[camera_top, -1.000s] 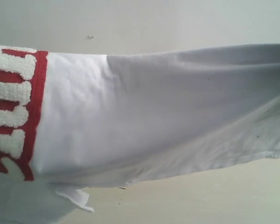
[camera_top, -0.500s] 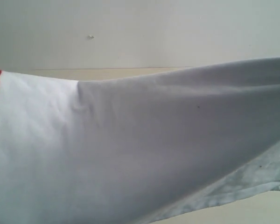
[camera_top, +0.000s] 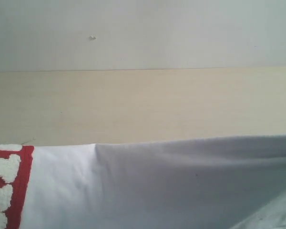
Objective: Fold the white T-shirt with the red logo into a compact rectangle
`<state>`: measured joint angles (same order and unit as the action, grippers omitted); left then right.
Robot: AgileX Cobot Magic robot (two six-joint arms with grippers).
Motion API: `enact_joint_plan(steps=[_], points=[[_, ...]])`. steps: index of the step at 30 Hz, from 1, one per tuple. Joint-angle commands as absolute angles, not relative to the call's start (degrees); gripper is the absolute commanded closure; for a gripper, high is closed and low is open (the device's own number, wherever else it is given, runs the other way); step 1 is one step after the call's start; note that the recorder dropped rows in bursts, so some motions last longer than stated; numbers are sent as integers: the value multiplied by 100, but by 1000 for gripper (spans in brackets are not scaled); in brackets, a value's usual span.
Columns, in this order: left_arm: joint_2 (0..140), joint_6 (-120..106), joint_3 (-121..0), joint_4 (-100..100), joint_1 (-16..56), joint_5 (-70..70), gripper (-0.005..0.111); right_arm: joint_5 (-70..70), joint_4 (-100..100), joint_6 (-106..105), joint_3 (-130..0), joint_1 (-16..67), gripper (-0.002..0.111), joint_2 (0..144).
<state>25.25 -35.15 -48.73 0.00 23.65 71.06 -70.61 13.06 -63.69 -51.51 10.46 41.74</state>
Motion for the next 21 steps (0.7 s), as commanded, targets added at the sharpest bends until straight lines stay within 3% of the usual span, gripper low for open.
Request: enact_joint_plan(steps=[1, 6, 16, 21], points=[[2989, -3687, -4512, 610, 2403, 6996, 107, -6996, 713, -6447, -4810, 1069, 108, 4536], [3751, -3647, -4063, 1297, 2392, 6540, 107, -6650, 348, -6281, -4612, 1069, 108, 5142], [5866, -2343, -3259, 3226, 2378, 3430, 107, -4548, -715, -5330, -4547, 1069, 108, 7234], [7123, -981, -3235, 4395, 1909, 2306, 107, -3710, -1026, -4998, -4557, 1057, 108, 8246]])
